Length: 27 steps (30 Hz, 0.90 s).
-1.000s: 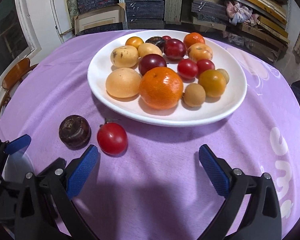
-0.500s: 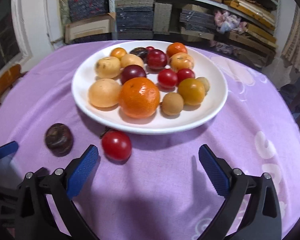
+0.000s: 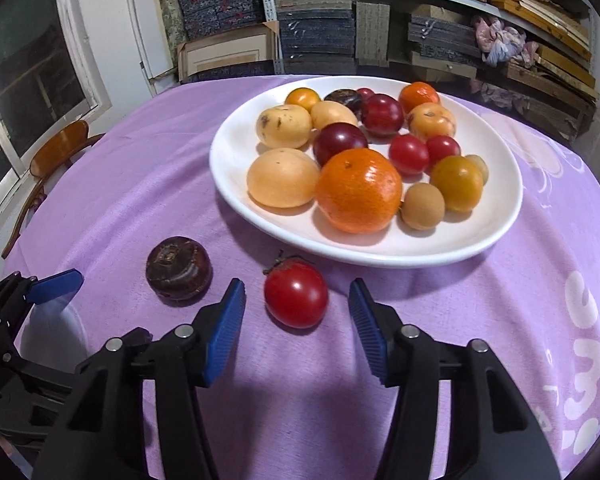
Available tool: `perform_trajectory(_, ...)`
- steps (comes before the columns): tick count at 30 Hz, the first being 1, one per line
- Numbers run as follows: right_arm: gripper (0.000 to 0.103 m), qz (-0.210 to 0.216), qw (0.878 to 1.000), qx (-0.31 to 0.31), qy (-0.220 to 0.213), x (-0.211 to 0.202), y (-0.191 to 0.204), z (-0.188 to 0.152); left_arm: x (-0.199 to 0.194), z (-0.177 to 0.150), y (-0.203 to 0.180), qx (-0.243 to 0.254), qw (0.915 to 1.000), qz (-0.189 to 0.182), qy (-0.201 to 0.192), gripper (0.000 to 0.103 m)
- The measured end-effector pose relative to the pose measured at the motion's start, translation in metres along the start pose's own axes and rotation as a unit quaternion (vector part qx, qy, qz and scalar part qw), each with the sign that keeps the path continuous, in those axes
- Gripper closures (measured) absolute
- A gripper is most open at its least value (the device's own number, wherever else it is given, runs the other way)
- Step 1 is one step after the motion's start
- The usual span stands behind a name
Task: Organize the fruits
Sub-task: 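Grasp the last red cherry tomato with the right tool while the left tool approaches the dark brown fruit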
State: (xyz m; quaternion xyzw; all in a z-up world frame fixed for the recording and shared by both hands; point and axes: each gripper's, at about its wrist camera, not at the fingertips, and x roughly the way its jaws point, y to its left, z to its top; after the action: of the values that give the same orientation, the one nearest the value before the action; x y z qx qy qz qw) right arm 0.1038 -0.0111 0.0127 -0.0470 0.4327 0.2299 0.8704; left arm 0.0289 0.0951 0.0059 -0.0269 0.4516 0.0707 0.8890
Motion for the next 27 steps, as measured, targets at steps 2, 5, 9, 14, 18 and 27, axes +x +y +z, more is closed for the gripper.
perform_trajectory(2,0.068,0.002,1.000,-0.006,0.005,0.002,0.003,0.000,0.000,0.000,0.000,0.000,1.0000,0.000,0.000,0.003)
perform_trajectory(5,0.072,0.001,1.000,-0.008,0.007,0.003,0.002,0.001,0.000,0.000,0.000,0.000,1.0000,0.000,0.000,0.003)
perform_trajectory(9,0.072,-0.003,1.000,-0.008,0.007,0.005,-0.001,0.005,0.000,0.000,0.000,0.000,1.0000,0.000,0.000,0.003)
perform_trajectory(14,0.072,-0.006,1.000,-0.018,0.010,0.007,-0.001,0.008,0.000,0.000,0.000,0.000,1.0000,0.000,0.000,0.003)
perform_trajectory(18,0.073,-0.001,0.999,-0.028,0.015,-0.005,-0.012,-0.004,0.000,0.000,0.000,0.000,1.0000,0.000,0.000,0.003)
perform_trajectory(27,0.073,-0.039,0.999,-0.024,0.013,-0.052,-0.075,-0.052,0.001,0.001,0.000,-0.001,1.0000,0.000,0.007,0.003)
